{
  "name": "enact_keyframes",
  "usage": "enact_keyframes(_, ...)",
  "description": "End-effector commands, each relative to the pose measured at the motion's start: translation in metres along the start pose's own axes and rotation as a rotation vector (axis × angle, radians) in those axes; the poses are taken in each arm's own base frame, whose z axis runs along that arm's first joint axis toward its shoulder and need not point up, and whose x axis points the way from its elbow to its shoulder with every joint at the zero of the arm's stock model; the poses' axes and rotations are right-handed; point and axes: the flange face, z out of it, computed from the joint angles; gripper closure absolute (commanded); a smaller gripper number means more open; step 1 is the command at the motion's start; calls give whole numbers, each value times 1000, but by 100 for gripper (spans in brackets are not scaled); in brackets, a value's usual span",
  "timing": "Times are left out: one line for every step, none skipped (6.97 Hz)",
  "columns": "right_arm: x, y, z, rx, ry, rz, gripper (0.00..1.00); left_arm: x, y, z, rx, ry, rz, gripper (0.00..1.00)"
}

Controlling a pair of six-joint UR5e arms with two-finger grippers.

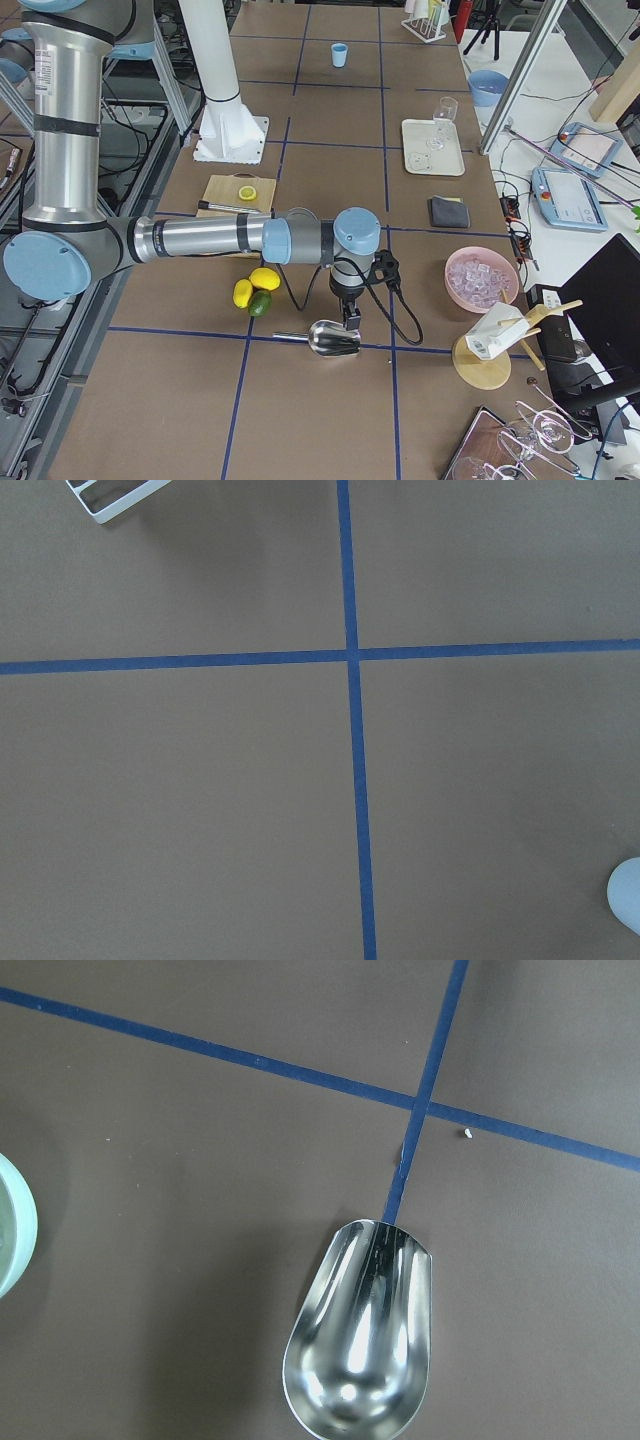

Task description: Pour ice into bowl

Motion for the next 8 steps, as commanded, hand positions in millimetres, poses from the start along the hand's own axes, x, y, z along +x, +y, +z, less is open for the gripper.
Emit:
enact_keyframes(-6,-3,8,-19,3,-6,0,12,-11,-1,4,-7,33,0)
enact_keyframes(-14,-7,24,-51,-2,-28,0,16,-13,-6,12,-16,40,0)
enact_keyframes(-25,-20,18,-34,-20,-46,0,11,-9,-1,1,-18,28,0)
enact_keyframes(-24,-16,19,-33,-26,-45,0,6,-3,3,-11,-30,15,0)
enact_keyframes(-26,-11,17,-29,-27,-58,0,-5,2,14,-36,-52,-2,0)
enact_keyframes(-27,-11,15,-29,-19,-48,0,-3,4,24,-63,-51,0,0)
enact_keyframes(-21,-13,20,-38,0,-49,0,2,3,27,-116,-51,-38,0)
enact_keyframes(-22,-12,20,-34,-11,-53,0,12,2,20,-134,-51,-51,0)
